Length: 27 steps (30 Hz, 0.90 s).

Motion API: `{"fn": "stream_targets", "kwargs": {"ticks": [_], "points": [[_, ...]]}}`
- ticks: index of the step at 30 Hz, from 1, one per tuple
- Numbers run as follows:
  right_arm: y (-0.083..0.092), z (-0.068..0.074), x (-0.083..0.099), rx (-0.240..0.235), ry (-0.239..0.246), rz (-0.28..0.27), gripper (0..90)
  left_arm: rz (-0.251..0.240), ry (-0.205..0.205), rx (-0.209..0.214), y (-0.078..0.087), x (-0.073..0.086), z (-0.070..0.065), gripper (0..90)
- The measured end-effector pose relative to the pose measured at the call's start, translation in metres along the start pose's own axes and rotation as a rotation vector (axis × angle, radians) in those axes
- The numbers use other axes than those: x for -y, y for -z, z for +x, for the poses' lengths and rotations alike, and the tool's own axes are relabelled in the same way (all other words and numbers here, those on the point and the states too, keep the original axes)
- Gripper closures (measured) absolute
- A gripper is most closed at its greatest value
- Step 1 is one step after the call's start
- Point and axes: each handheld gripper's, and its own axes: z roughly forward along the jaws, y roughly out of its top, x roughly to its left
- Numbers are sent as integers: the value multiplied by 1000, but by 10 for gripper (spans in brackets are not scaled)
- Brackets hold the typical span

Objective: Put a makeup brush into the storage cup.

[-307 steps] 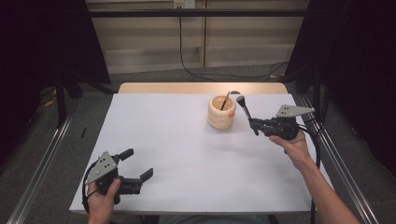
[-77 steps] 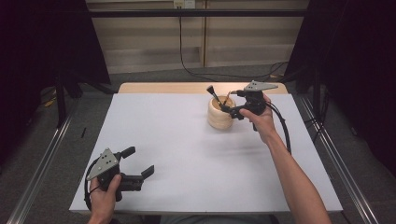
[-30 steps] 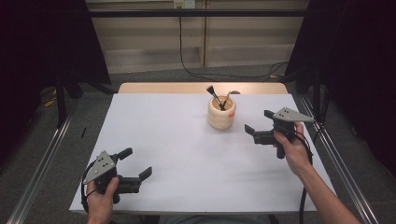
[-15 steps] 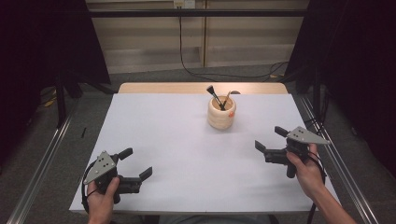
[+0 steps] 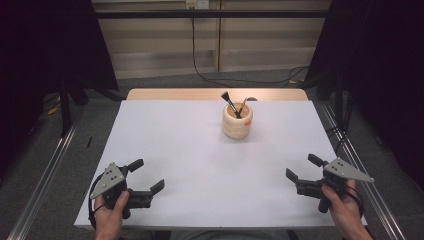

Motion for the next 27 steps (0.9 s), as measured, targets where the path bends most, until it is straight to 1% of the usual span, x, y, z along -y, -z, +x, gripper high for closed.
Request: {"fn": "stream_targets", "kwargs": {"ticks": [2,6,7,8,9,10,11,12,13,15,16,17,20,21,23,25,27], "points": [[7,1,0,5,1,-9,44,-3,3,-6,0,1,0,12],[18,5,4,13,11,-17,43,-6,-7,-8,-1,1,-1,12],[21,5,5,16,11,-19,43,-15,12,-4,-1,2,-1,12],[23,6,6,14,11,-18,41,-25,46,10,-2,3,0,12],[26,6,7,16,9,-19,40,-18,56,15,-2,3,1,12],[28,6,8,20,2,-25,40,-8,42,0,-2,4,1,12],[30,5,8,21,6,-27,40,-2,30,-7,-3,4,0,12],[32,4,9,26,1,-33,40,-5,26,-4,-3,4,0,12],[34,3,10,32,9,-34,40,-9,26,2,-3,3,0,12],[36,2,12,30,12,-37,34,-4,-3,-9,-3,3,-2,12],[36,2,14,29,19,-36,34,0,-9,-4,-3,3,-2,12],[36,2,15,30,25,-29,34,-2,-3,3,-3,3,-2,12],[37,3,16,22,18,-29,38,-10,-11,1,-1,2,-2,12],[37,3,15,17,24,-29,37,-12,-6,3,-1,2,-1,12],[37,4,15,14,17,-31,37,-12,-3,1,-1,2,0,12],[37,4,15,8,22,-31,37,-12,0,1,-1,2,0,12],[36,4,15,0,21,-26,38,-17,4,9,-1,2,1,12]]}}
